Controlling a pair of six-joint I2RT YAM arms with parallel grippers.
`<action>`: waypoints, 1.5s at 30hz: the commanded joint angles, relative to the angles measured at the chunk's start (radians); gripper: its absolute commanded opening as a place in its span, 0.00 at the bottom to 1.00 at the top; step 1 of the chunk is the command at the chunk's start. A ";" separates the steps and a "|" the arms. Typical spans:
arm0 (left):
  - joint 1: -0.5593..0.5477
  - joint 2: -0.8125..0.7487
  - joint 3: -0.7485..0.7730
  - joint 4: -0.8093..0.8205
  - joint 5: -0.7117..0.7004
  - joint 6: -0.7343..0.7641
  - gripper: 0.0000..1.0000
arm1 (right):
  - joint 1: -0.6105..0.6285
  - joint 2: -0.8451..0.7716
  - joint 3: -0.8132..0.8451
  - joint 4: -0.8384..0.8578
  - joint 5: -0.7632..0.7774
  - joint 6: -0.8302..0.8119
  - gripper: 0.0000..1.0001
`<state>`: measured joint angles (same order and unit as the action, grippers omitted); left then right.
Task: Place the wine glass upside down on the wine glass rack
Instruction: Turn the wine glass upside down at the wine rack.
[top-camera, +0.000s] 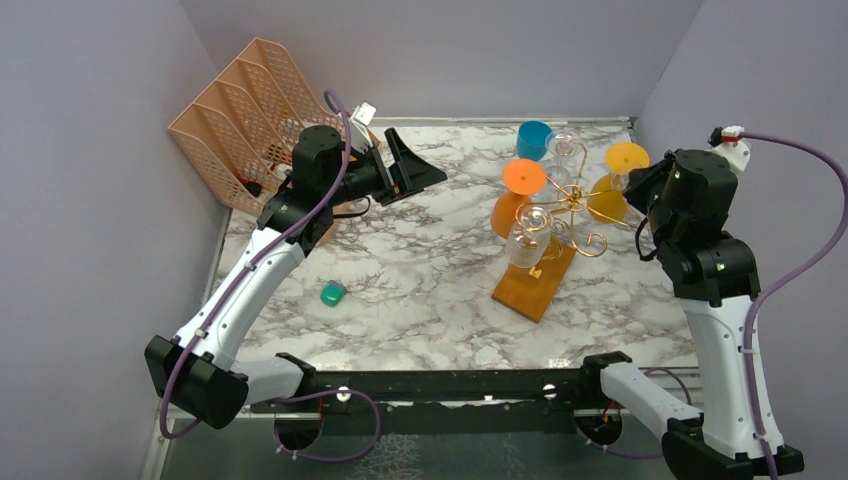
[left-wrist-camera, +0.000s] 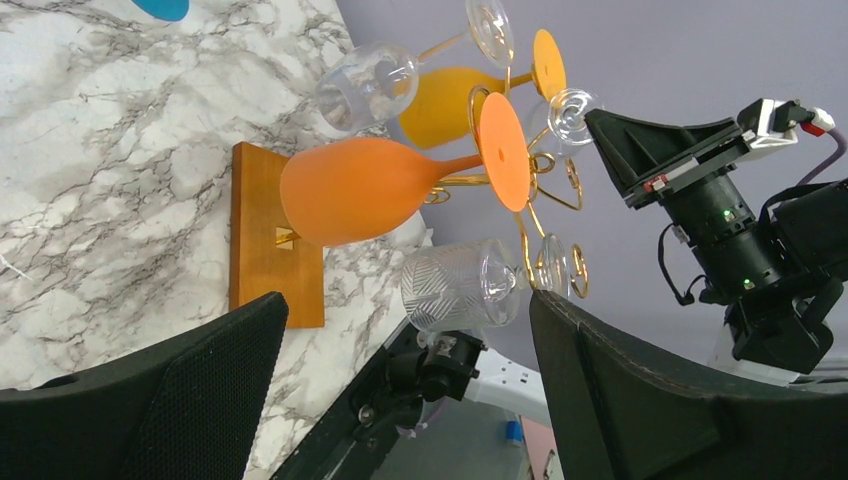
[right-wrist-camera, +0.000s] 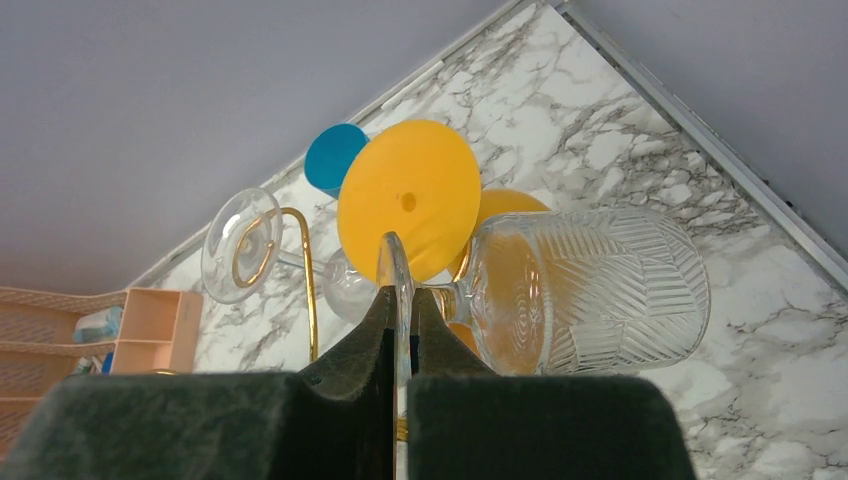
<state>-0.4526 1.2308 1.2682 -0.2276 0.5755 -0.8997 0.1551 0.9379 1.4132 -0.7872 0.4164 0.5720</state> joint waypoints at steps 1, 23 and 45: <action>0.003 -0.001 -0.018 0.032 -0.007 -0.010 0.96 | 0.002 -0.038 -0.010 0.028 -0.055 0.053 0.01; -0.003 0.031 0.009 0.008 -0.027 0.038 0.74 | 0.003 -0.102 -0.017 -0.030 -0.154 0.043 0.01; -0.138 0.122 -0.104 0.390 0.039 0.810 0.53 | 0.003 -0.096 -0.044 -0.043 -0.314 0.006 0.01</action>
<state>-0.5846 1.4559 1.3170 -0.0071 0.6167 -0.2394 0.1551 0.8436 1.3544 -0.8761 0.1577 0.6086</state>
